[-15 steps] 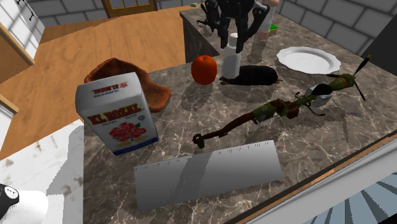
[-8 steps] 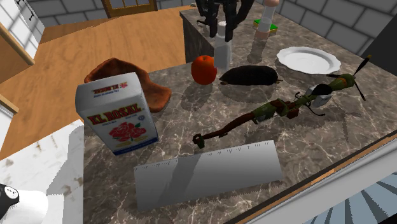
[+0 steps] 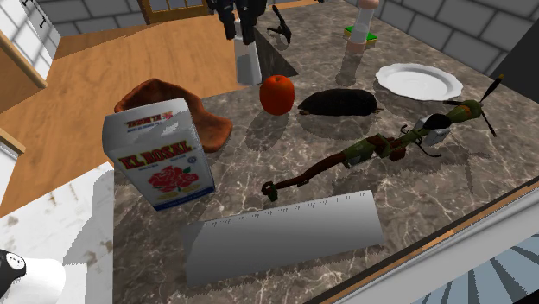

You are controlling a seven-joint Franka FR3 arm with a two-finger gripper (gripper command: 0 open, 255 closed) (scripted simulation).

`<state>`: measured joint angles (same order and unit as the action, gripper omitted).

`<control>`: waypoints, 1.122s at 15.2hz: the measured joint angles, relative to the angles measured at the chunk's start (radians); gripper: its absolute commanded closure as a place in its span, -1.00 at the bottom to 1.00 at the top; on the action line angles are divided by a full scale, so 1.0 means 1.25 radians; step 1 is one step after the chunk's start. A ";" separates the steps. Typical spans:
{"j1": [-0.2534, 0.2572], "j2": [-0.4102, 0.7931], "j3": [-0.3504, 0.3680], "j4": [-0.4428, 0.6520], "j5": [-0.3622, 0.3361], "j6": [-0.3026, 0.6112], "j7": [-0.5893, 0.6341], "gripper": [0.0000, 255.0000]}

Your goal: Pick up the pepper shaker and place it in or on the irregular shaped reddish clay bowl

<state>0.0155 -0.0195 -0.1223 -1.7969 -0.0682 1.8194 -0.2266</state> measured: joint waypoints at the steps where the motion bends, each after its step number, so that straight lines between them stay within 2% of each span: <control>1: 0.006 -0.019 0.006 -0.022 -0.003 0.002 0.013 1.00; 11: 0.074 -0.212 0.101 -0.200 -0.003 -0.025 0.174 1.00; 17: 0.110 -0.279 0.160 -0.246 0.017 -0.051 0.261 1.00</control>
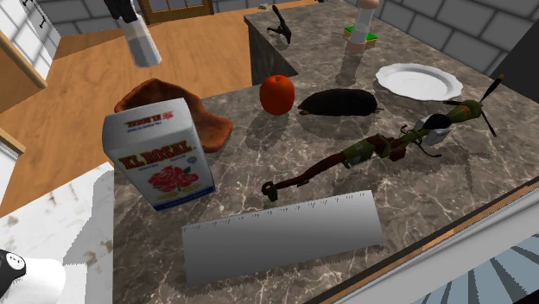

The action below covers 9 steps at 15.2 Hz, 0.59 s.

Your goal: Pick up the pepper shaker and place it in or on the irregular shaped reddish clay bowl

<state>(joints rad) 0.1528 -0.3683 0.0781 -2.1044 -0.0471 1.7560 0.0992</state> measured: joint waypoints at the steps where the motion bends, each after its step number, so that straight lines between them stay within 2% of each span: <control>1: 0.002 -0.005 0.003 -0.011 0.001 0.005 0.004 1.00; 9: 0.003 -0.010 0.004 -0.101 0.001 0.090 0.011 1.00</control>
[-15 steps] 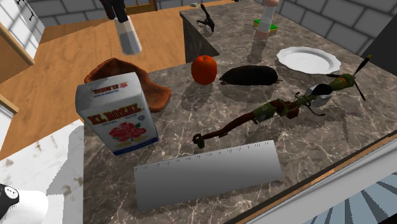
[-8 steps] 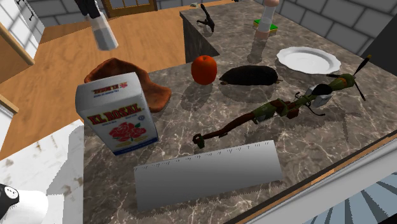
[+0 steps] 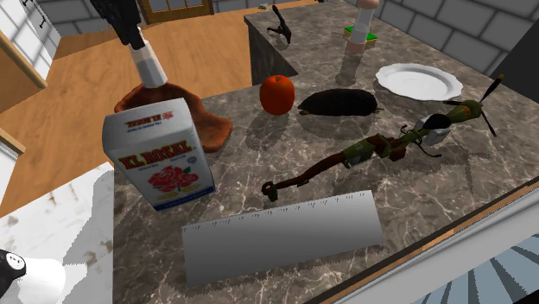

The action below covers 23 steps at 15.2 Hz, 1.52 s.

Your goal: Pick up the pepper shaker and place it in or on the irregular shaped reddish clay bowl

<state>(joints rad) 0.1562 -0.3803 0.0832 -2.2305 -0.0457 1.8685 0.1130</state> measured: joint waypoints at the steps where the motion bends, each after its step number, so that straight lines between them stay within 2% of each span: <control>1: 0.000 0.001 -0.001 -0.007 0.000 0.009 0.000 1.00; 10: 0.000 0.020 0.003 -0.091 -0.003 0.110 0.009 1.00; 17: 0.000 0.024 0.003 -0.101 -0.003 0.125 0.010 1.00; 18: 0.000 0.024 0.003 -0.101 -0.003 0.125 0.010 -1.00; 23: 0.000 0.024 0.003 -0.101 -0.003 0.125 0.010 -1.00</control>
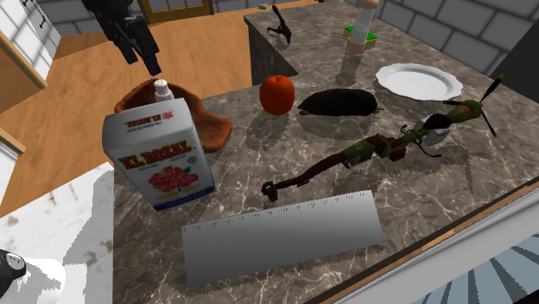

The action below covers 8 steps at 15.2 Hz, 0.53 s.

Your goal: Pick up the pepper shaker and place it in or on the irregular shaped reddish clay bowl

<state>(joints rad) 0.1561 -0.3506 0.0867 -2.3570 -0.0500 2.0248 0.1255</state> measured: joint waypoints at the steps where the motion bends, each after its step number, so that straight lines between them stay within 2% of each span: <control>1: 0.000 0.000 0.000 0.000 0.000 0.000 0.000 -1.00; 5: 0.002 -0.018 0.000 0.066 0.003 -0.083 -0.003 -1.00; 8: 0.003 -0.023 0.002 0.080 0.005 -0.102 -0.002 -1.00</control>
<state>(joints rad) 0.1595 -0.3788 0.0891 -2.2568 -0.0442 1.8970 0.1226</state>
